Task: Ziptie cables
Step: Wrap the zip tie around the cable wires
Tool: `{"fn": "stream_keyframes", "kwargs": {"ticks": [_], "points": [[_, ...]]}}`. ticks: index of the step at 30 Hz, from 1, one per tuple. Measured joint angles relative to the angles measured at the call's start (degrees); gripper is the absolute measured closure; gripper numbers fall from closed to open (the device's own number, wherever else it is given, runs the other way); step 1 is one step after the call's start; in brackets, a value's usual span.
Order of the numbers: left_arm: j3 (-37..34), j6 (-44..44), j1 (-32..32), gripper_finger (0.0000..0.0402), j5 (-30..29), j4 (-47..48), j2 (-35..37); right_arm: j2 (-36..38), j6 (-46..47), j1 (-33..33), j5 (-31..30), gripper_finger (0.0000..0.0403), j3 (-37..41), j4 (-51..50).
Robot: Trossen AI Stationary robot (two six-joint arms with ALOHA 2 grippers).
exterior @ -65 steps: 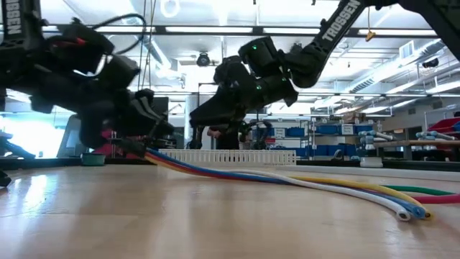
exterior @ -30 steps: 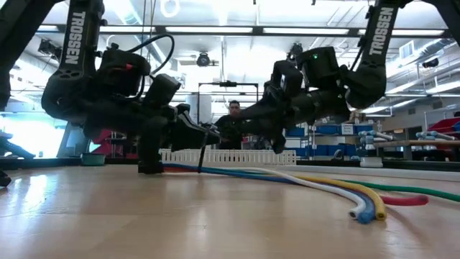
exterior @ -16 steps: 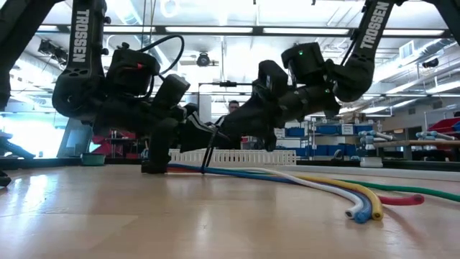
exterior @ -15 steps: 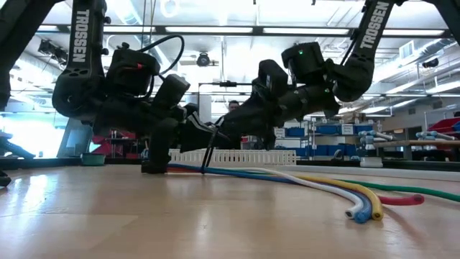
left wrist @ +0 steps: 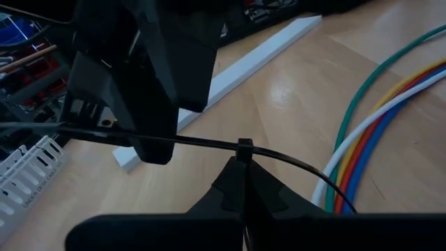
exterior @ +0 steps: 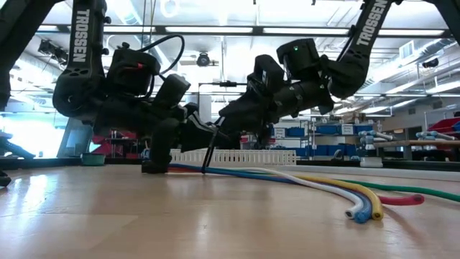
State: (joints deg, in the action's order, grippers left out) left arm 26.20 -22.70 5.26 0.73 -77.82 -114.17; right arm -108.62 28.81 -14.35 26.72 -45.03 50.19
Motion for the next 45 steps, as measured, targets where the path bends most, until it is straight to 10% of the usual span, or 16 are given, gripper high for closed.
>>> {"fn": "stream_keyframes", "kwargs": {"ticks": [11,45], "points": [[1.48,0.25,0.00,0.0401,-0.11,1.66,0.00,0.00,-3.28,0.00,1.38,0.0396,-0.94,-1.53],[-1.16,1.11,0.00,0.0355,-2.39,3.46,0.00,0.00,-4.53,0.01,1.40,0.0403,-0.94,-4.75]]}}
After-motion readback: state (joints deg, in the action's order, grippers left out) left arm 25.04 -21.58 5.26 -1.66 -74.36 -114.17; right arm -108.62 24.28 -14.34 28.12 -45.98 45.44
